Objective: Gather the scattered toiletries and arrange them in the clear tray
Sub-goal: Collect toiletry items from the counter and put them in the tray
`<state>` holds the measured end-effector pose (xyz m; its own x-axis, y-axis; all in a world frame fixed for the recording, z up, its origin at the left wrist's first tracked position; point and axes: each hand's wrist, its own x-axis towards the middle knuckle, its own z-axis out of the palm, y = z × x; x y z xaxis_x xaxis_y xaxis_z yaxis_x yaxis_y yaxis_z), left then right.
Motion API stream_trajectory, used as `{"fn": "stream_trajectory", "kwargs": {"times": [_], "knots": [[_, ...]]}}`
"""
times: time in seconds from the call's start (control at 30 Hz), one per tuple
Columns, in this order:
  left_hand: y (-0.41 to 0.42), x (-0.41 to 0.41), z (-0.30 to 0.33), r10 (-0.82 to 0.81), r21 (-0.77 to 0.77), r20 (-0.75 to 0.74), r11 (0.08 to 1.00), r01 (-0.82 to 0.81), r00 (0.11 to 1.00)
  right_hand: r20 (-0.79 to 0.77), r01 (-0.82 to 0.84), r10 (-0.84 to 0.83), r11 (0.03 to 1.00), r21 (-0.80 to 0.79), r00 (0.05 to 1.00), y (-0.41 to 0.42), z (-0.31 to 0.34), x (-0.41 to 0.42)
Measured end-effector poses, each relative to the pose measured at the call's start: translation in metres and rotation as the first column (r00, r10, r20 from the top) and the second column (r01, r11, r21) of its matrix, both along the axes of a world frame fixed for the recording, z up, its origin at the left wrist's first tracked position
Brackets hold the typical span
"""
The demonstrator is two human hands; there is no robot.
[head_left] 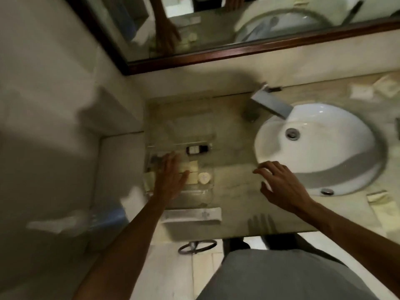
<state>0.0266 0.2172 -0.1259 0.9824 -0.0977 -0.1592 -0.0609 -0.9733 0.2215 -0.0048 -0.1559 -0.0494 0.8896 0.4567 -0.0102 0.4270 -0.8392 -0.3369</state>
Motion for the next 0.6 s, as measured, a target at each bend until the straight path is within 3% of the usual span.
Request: {"fn": "stream_trajectory", "kwargs": {"times": [0.1,0.2,0.3,0.47,0.6], "knots": [[-0.074,0.015,0.019,-0.026,-0.058,0.187,0.998,0.037,0.982,0.028,0.117,-0.117,0.993,-0.002,0.993,-0.041,0.012,0.006],[-0.183,0.034,0.04,-0.184,-0.117,0.314,0.966,0.23,0.931,0.045,0.231,-0.228,0.972,-0.05,0.973,-0.104,0.024,0.009],[-0.297,0.046,0.058,-0.338,-0.239,0.361,0.867,0.437,0.869,0.065,0.359,-0.356,0.932,-0.049,0.932,-0.178,0.034,0.012],[-0.474,0.061,0.067,-0.518,-0.341,0.152,0.772,0.536,0.842,-0.002,0.481,-0.483,0.871,-0.097,0.875,-0.308,0.033,0.004],[-0.593,0.08,0.047,-0.486,-0.525,-0.074,0.761,0.38,0.871,0.067,0.648,-0.644,0.754,-0.11,0.762,-0.412,0.024,0.011]]}}
